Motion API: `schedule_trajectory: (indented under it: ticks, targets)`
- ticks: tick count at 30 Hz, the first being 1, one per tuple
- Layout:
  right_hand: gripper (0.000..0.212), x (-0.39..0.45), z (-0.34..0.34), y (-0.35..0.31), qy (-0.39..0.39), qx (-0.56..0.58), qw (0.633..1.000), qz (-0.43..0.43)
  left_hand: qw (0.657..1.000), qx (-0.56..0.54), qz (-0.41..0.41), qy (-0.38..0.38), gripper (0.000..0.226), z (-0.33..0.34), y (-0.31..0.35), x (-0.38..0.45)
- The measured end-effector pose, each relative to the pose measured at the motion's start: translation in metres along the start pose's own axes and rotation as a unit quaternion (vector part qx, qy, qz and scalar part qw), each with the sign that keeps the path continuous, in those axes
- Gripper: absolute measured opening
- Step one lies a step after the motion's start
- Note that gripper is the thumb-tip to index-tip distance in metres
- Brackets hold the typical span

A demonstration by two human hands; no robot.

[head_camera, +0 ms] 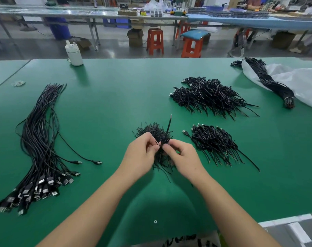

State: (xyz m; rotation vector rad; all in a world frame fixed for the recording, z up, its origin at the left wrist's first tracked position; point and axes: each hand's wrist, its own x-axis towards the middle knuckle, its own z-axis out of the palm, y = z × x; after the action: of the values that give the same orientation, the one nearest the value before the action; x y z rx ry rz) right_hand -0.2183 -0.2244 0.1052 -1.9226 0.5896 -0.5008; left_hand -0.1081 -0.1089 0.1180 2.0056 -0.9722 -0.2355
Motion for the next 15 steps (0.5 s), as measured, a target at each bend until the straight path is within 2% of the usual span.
schedule_trajectory:
  ticks: [2, 4, 7, 10, 11, 15]
  targets:
    - [0.021, 0.0003, 0.0018, -0.0010, -0.004, 0.068, 0.997, 0.038, 0.991, 0.059, 0.115, 0.025, 0.018, -0.0007, 0.0027, -0.0036]
    - [0.015, 0.0001, 0.0043, -0.0018, -0.001, 0.149, 0.985, 0.082, 0.970, 0.123, 0.209, 0.026, 0.015, 0.0005, 0.0014, -0.0053]
    - [0.021, 0.0001, 0.0047, -0.0004, 0.017, 0.219, 0.968, 0.125, 0.943, 0.197, 0.267, 0.028, 0.015, 0.0041, -0.0022, -0.0072]
    - [0.008, -0.0004, 0.0047, 0.0004, -0.008, 0.229, 0.968, 0.104, 0.954, 0.158, 0.254, 0.020, 0.010, 0.0047, -0.0038, -0.0080]
    - [0.011, -0.0006, 0.0047, 0.0010, -0.019, 0.247, 0.964, 0.098, 0.964, 0.128, 0.235, 0.016, 0.010, 0.0044, -0.0039, -0.0078]
    - [0.024, -0.0017, -0.0005, 0.0010, -0.082, 0.319, 0.940, 0.090, 0.996, 0.001, 0.084, 0.004, 0.016, 0.0008, -0.0046, -0.0029]
